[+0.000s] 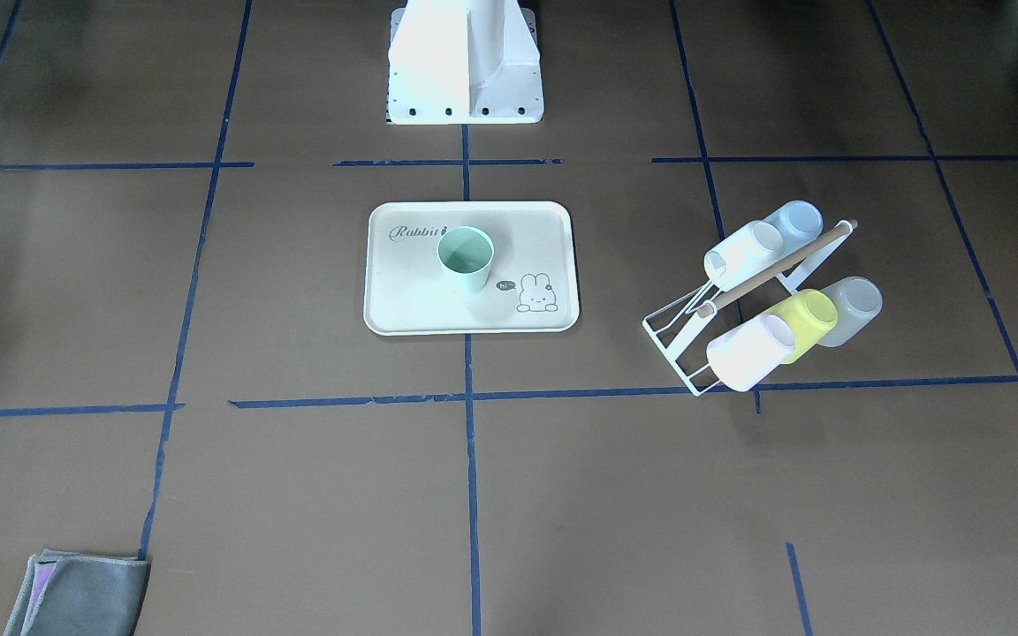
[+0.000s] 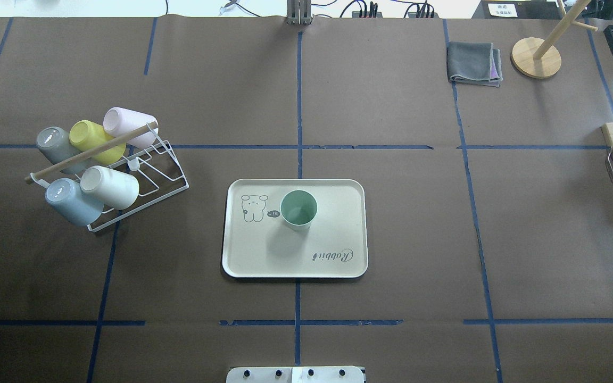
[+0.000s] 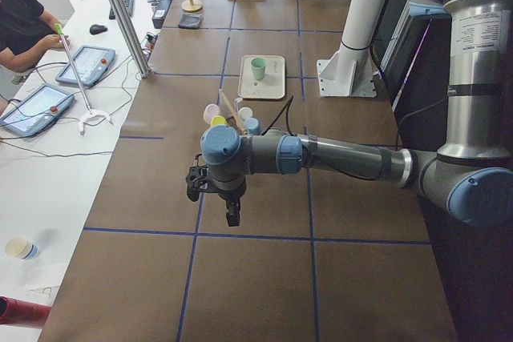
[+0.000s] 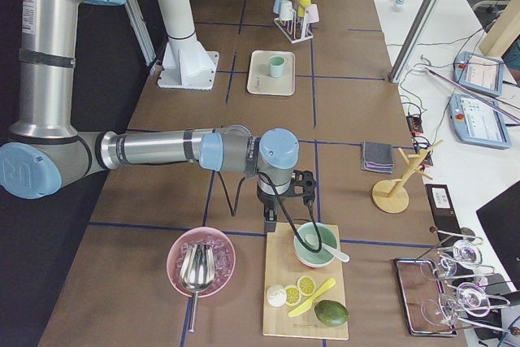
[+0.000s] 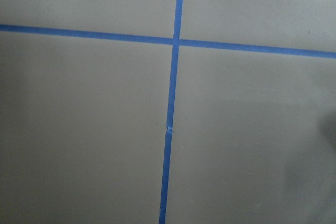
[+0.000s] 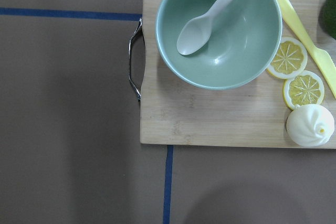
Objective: Pick up and place green cup on tray
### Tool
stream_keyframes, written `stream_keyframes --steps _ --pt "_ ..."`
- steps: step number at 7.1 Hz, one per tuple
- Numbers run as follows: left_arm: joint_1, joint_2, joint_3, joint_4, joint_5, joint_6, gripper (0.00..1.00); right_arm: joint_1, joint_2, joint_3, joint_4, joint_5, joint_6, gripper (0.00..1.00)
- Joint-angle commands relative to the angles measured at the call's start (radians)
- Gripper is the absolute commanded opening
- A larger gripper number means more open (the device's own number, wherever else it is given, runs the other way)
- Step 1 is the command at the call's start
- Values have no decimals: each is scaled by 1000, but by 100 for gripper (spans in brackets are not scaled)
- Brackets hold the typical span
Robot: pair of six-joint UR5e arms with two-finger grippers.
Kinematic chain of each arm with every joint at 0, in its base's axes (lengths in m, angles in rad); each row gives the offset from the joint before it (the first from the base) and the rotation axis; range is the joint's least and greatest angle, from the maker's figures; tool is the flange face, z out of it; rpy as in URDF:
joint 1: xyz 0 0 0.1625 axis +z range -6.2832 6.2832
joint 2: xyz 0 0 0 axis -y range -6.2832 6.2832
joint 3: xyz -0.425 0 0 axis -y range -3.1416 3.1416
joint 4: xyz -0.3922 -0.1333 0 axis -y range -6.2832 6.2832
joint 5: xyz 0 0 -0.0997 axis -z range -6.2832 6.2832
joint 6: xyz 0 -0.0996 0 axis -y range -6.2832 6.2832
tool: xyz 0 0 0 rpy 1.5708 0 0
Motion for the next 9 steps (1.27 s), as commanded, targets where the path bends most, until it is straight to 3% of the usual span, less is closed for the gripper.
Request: stream_keyframes --steps 1,5,9 --pt "2 -9 8 -8 11 7 100 -13 -1 13 -33 -1 -4 100" --pt "2 -2 48 4 -23 7 100 -14 2 5 -35 11 13 100" --pt "2 11 83 17 23 110 100 -16 21 -47 -23 7 13 100"
